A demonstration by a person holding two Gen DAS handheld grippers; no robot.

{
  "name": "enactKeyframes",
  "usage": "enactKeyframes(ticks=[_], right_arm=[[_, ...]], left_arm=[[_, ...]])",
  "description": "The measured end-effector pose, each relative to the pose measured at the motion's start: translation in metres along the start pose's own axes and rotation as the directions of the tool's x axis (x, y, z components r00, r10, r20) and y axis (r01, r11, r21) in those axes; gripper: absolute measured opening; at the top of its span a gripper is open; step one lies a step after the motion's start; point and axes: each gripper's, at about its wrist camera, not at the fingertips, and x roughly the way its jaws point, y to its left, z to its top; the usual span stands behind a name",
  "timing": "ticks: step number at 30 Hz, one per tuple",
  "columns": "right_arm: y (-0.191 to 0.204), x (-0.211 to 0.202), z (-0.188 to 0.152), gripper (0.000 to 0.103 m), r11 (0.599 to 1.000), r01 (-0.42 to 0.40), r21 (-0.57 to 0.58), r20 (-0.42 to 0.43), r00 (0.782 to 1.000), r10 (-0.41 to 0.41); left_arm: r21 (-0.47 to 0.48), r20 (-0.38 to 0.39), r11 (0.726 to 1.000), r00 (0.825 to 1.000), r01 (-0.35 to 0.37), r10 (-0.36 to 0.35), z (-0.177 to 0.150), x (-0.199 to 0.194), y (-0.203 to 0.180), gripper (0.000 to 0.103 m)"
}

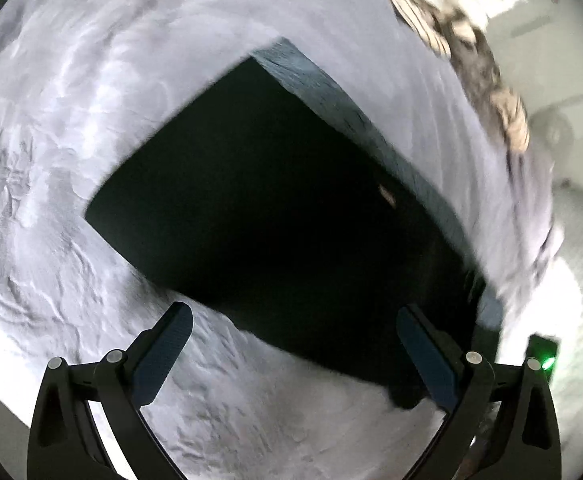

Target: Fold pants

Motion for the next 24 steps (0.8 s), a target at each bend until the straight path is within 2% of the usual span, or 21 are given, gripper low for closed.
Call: enactKeyframes(ticks=[4,7,10,11,17,22,24], right_arm=[[-0.005,0.000,-0.002,0.080,1.000,0.004,-0.011,-0.002,1.000,-0.004],[-0.003,0.002,-0.002,0.083,1.000,0.004,-0.022,-0.005,1.000,-0.004],[0.002,0.006,-0.001,0.088,0.999,0.008,-0.038,-0.009,1.000,-0.008],[0.006,0.009,0.000,0.088,0.999,0.015,-0.043,-0.010,1.000,-0.015],[0.009,0.014,0.000,0.088,0.999,0.018,-0.050,-0.016,1.000,-0.019],[0.007,0.014,0.003,0.088,0.999,0.015,-0.051,-0.018,1.000,-0.016],[0.008,0.015,0.004,0.088,0.999,0.017,-0.051,-0.018,1.000,-0.018]], left_arm=[[-0.096,-0.010,0.990,0.994,0.103,-0.105,0.003,0.003,0.036,0.102],[-0.113,-0.008,0.981,0.987,0.157,-0.159,0.000,0.010,0.038,0.102],[-0.111,-0.004,0.981,0.987,0.160,-0.162,-0.010,0.020,0.036,0.102],[-0.111,-0.001,0.981,0.987,0.161,-0.162,-0.012,0.029,0.024,0.103],[-0.129,0.010,0.982,0.990,0.140,-0.140,0.000,0.036,0.011,0.102],[-0.033,0.062,0.983,0.982,0.183,-0.180,-0.004,0.011,-0.015,0.103],[-0.008,0.059,0.984,0.982,0.179,-0.178,-0.001,0.011,-0.023,0.102]])
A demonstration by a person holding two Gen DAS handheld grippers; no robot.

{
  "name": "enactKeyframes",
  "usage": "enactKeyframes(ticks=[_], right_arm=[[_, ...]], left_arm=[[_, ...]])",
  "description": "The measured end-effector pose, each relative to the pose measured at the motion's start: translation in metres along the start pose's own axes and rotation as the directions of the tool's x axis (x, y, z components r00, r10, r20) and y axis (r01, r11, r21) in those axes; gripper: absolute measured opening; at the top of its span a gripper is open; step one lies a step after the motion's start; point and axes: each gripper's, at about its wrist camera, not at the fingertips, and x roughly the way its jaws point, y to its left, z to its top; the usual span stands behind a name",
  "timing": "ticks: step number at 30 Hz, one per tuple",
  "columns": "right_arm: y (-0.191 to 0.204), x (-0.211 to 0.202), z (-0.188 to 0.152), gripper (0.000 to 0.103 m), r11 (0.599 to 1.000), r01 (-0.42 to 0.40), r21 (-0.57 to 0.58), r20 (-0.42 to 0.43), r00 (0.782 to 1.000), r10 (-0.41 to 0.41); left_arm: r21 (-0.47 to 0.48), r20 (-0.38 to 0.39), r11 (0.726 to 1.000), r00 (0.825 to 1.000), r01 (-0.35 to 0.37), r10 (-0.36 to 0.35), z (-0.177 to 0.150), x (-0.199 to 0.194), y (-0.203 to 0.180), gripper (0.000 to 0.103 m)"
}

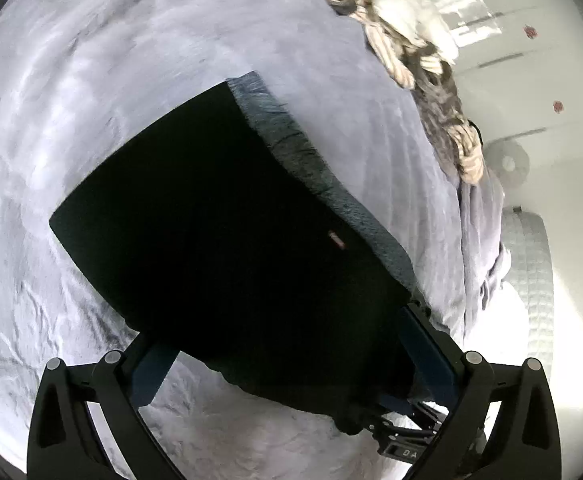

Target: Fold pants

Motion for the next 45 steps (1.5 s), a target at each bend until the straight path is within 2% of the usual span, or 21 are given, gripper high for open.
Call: enactKeyframes(ticks=[5,7,8,9,10,11,14,17,18,19,22,23,27,31,34,35,36,37,38,41,45], right_arm=[[0.002,-0.008,0.005,0.088,1.000,0.014,-0.026,0.018,1.000,-0.013],[0.004,-0.017,0.007,0.088,0.999,0.025,-0.045,0.045,0.999,-0.023],[0.005,-0.022,0.010,0.088,0.998,0.027,-0.054,0.058,0.998,-0.024],[0.005,-0.028,0.013,0.088,0.998,0.025,-0.058,0.069,0.997,-0.020],[0.005,-0.035,0.017,0.088,0.998,0.015,-0.060,0.083,0.997,-0.010],[0.004,-0.043,0.024,0.088,0.998,0.001,-0.061,0.097,0.995,0.004],[0.008,-0.067,0.050,0.088,0.996,-0.044,-0.079,0.131,0.990,0.054],[0.026,-0.088,0.081,0.088,0.986,-0.120,-0.112,0.135,0.982,0.135],[0.032,-0.092,0.091,0.088,0.981,-0.146,-0.127,0.126,0.979,0.162],[0.041,-0.095,0.102,0.088,0.974,-0.174,-0.146,0.114,0.975,0.191],[0.081,-0.098,0.127,0.088,0.943,-0.257,-0.211,0.048,0.961,0.273],[0.101,-0.094,0.129,0.088,0.932,-0.278,-0.232,0.019,0.957,0.290],[0.158,-0.086,0.137,0.088,0.883,-0.314,-0.349,-0.102,0.949,0.297],[0.215,-0.058,0.139,0.088,0.845,-0.301,-0.441,-0.230,0.949,0.218],[0.236,-0.036,0.139,0.087,0.844,-0.283,-0.455,-0.312,0.939,0.147],[0.237,-0.028,0.139,0.077,0.849,-0.275,-0.451,-0.325,0.937,0.131],[0.238,-0.020,0.139,0.042,0.855,-0.272,-0.443,-0.339,0.933,0.121],[0.236,-0.014,0.139,0.025,0.860,-0.277,-0.429,-0.357,0.926,0.120],[0.231,-0.011,0.139,0.018,0.868,-0.288,-0.404,-0.361,0.922,0.138],[0.213,-0.028,0.135,0.016,0.861,-0.313,-0.401,-0.324,0.928,0.186],[0.177,-0.064,0.128,0.012,0.844,-0.388,-0.369,-0.272,0.914,0.301]], left_arm=[[-0.024,-0.051,0.992,0.991,-0.124,0.122,0.007,0.029,0.012,0.099],[0.006,-0.065,0.972,0.970,-0.234,0.233,0.009,0.039,0.012,0.075],[0.025,-0.059,0.963,0.961,-0.270,0.271,0.009,0.040,0.010,0.071],[0.042,-0.042,0.957,0.957,-0.286,0.288,0.009,0.039,0.008,0.063],[0.061,-0.018,0.949,0.950,-0.310,0.312,0.008,0.036,0.003,0.049],[0.096,0.007,0.934,0.939,-0.343,0.344,0.006,0.034,-0.003,0.045],[0.258,0.103,0.852,0.890,-0.455,0.444,-0.007,0.033,-0.031,0.041],[0.472,0.263,0.639,0.789,-0.608,0.555,-0.035,0.049,-0.065,0.041],[0.498,0.289,0.599,0.771,-0.627,0.567,-0.040,0.053,-0.070,0.041],[0.534,0.333,0.534,0.744,-0.656,0.580,-0.049,0.058,-0.076,0.041],[0.571,0.386,0.453,0.711,-0.685,0.588,-0.058,0.067,-0.083,0.041],[0.577,0.397,0.436,0.704,-0.691,0.589,-0.061,0.069,-0.084,0.041],[0.585,0.433,0.386,0.677,-0.713,0.595,-0.068,0.072,-0.087,0.041],[0.591,0.475,0.326,0.645,-0.738,0.599,-0.077,0.072,-0.087,0.041],[0.589,0.488,0.310,0.635,-0.746,0.599,-0.084,0.070,-0.088,0.041],[0.589,0.490,0.309,0.634,-0.747,0.598,-0.088,0.067,-0.089,0.041],[0.589,0.489,0.311,0.635,-0.746,0.598,-0.089,0.067,-0.090,0.041],[0.592,0.478,0.318,0.640,-0.741,0.602,-0.088,0.067,-0.090,0.041],[0.592,0.474,0.322,0.642,-0.739,0.602,-0.088,0.067,-0.092,0.041],[0.604,0.494,0.312,0.651,-0.734,0.576,-0.094,0.062,-0.103,0.041],[0.622,0.502,0.332,0.686,-0.710,0.527,-0.103,0.049,-0.130,0.041]])
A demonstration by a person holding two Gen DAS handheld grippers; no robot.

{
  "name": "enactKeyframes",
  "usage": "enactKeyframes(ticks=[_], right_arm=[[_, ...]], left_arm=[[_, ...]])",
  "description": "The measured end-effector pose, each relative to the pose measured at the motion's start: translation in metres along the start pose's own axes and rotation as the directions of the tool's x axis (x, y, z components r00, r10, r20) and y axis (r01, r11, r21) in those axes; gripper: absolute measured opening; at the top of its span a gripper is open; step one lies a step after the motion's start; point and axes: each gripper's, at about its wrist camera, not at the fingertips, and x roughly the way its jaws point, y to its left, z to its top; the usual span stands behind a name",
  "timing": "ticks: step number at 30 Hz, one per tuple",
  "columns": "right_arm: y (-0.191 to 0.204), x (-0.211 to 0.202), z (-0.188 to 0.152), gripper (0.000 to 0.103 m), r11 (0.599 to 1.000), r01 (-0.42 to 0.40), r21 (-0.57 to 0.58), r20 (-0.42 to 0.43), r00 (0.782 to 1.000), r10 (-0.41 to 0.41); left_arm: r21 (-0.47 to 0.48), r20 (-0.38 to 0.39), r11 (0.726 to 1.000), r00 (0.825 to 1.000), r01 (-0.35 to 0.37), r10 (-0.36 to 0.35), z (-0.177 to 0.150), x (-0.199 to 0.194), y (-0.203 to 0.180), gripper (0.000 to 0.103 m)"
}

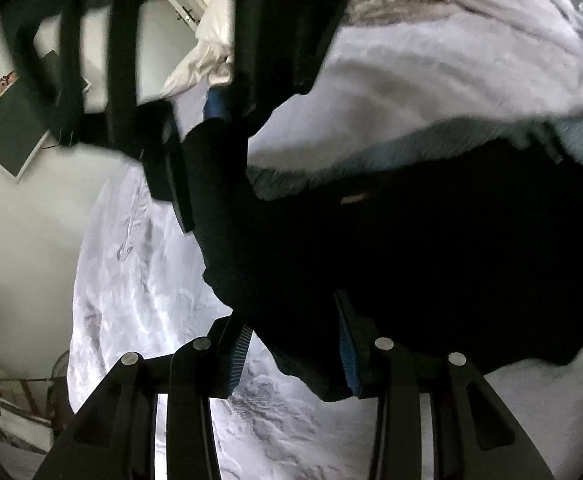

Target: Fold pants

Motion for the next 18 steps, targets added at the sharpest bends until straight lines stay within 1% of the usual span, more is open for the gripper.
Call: enactKeyframes(ticks=[2,4,7,10,12,14,16,18], right_arm=[[-0.011,-0.027,-0.019,0.012,0.998,-0.059,0.025,0.059,0.997,0.057],[-0.022,-0.052,-0.038,0.012,0.993,-0.113,0.046,0.121,0.987,0.107],[-0.044,-0.095,-0.074,0.012,0.980,-0.188,0.068,0.230,0.959,0.168],[-0.069,-0.137,-0.115,0.013,0.964,-0.251,0.091,0.342,0.917,0.207],[-0.087,-0.162,-0.144,0.013,0.956,-0.272,0.109,0.406,0.890,0.207],[-0.106,-0.184,-0.174,0.013,0.954,-0.271,0.126,0.462,0.867,0.186],[-0.126,-0.200,-0.203,0.013,0.953,-0.264,0.151,0.503,0.850,0.155],[-0.151,-0.211,-0.234,0.013,0.939,-0.283,0.194,0.541,0.829,0.138]], left_arm=[[-0.002,0.034,1.000,0.999,0.019,-0.019,0.011,-0.017,-0.004,0.041],[0.001,0.072,0.999,0.997,0.042,-0.041,0.023,-0.037,-0.010,0.041],[0.023,0.134,0.997,0.988,0.071,-0.074,0.043,-0.067,-0.028,0.041],[0.068,0.194,0.992,0.974,0.102,-0.114,0.064,-0.092,-0.053,0.041],[0.107,0.225,0.986,0.963,0.125,-0.147,0.076,-0.106,-0.075,0.041],[0.153,0.250,0.977,0.950,0.151,-0.187,0.089,-0.119,-0.103,0.041],[0.204,0.259,0.962,0.938,0.179,-0.230,0.101,-0.128,-0.136,0.041],[0.235,0.255,0.949,0.929,0.209,-0.268,0.110,-0.135,-0.164,0.041]])
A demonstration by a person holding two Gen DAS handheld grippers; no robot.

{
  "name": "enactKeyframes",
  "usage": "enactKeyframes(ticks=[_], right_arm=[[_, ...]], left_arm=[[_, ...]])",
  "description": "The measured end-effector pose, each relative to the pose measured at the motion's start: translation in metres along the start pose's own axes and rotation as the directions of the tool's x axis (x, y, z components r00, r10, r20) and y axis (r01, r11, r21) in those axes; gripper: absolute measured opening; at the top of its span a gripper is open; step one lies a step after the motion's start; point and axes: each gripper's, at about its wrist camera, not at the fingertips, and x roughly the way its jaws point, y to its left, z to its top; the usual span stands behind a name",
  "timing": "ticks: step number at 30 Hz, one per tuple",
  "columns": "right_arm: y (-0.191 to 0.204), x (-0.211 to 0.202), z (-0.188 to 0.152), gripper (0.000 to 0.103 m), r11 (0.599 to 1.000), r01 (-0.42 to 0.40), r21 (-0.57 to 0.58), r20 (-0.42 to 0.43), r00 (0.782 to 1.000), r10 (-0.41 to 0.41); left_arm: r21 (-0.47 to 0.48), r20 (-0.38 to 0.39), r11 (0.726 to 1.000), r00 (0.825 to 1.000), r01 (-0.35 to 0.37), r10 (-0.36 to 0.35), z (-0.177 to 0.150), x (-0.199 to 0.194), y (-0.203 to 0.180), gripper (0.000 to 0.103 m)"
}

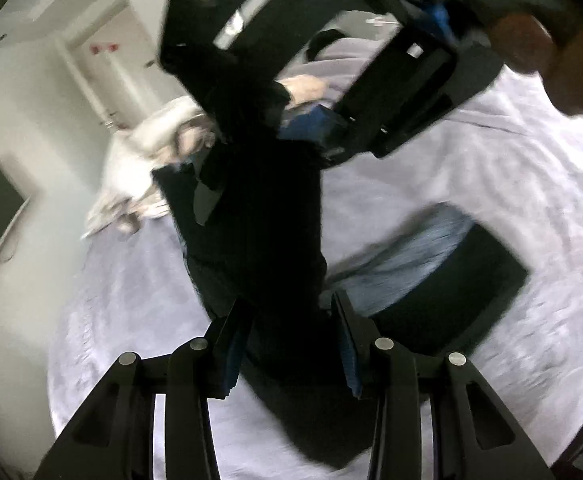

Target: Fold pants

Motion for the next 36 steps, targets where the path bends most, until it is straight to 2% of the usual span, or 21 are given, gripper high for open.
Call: enactKeyframes(ticks=[4,10,16,18,20,22,23,26,28,32,33,34,36], right_arm=[[-0.059,-0.042,-0.032,0.013,0.993,0.012,0.116,0.070,0.997,-0.020],[-0.149,-0.067,-0.070,0.013,0.964,0.045,0.261,0.117,0.990,-0.078],[-0.220,-0.052,-0.095,0.013,0.923,0.074,0.378,0.096,0.988,-0.119],[-0.238,-0.046,-0.101,0.021,0.905,0.090,0.417,0.086,0.987,-0.137],[-0.245,-0.045,-0.104,0.024,0.890,0.083,0.449,0.090,0.986,-0.137],[-0.243,-0.048,-0.105,0.030,0.884,0.102,0.455,0.090,0.983,-0.159],[-0.239,-0.052,-0.104,0.035,0.881,0.145,0.451,0.078,0.976,-0.201],[-0.226,-0.066,-0.108,0.036,0.867,0.269,0.419,0.062,0.944,-0.323],[-0.219,-0.077,-0.115,0.036,0.868,0.293,0.401,0.080,0.933,-0.352],[-0.189,-0.085,-0.117,0.034,0.878,0.327,0.350,0.123,0.913,-0.389],[-0.182,-0.082,-0.116,0.034,0.884,0.328,0.334,0.128,0.913,-0.388],[-0.175,-0.077,-0.114,0.034,0.891,0.329,0.311,0.126,0.915,-0.382],[-0.165,-0.060,-0.108,0.034,0.893,0.361,0.270,0.103,0.911,-0.399]], left_arm=[[0.067,-0.019,0.994,0.996,0.084,-0.083,0.019,0.013,-0.066,0.041],[0.182,-0.069,0.974,0.989,0.138,-0.128,0.025,0.043,-0.152,0.041],[0.228,-0.157,0.960,0.979,0.164,-0.130,0.011,0.074,-0.194,0.041],[0.253,-0.153,0.956,0.982,0.150,-0.113,0.005,0.074,-0.199,0.045],[0.267,-0.167,0.947,0.977,0.177,-0.135,0.001,0.071,-0.196,0.051],[0.244,-0.180,0.946,0.968,0.214,-0.173,0.000,0.061,-0.184,0.064],[0.221,-0.182,0.948,0.964,0.230,-0.192,0.000,0.055,-0.174,0.065],[0.164,-0.179,0.956,0.960,0.243,-0.214,-0.004,0.044,-0.150,0.065],[0.102,-0.185,0.969,0.961,0.226,-0.205,-0.005,0.039,-0.124,0.065],[-0.045,-0.253,0.988,0.955,0.145,-0.152,-0.014,0.049,-0.081,0.065],[-0.083,-0.284,0.989,0.948,0.125,-0.144,-0.018,0.057,-0.069,0.065],[-0.126,-0.333,0.987,0.934,0.095,-0.133,-0.024,0.067,-0.057,0.065],[-0.169,-0.386,0.984,0.914,0.064,-0.126,-0.031,0.085,-0.040,0.065]])
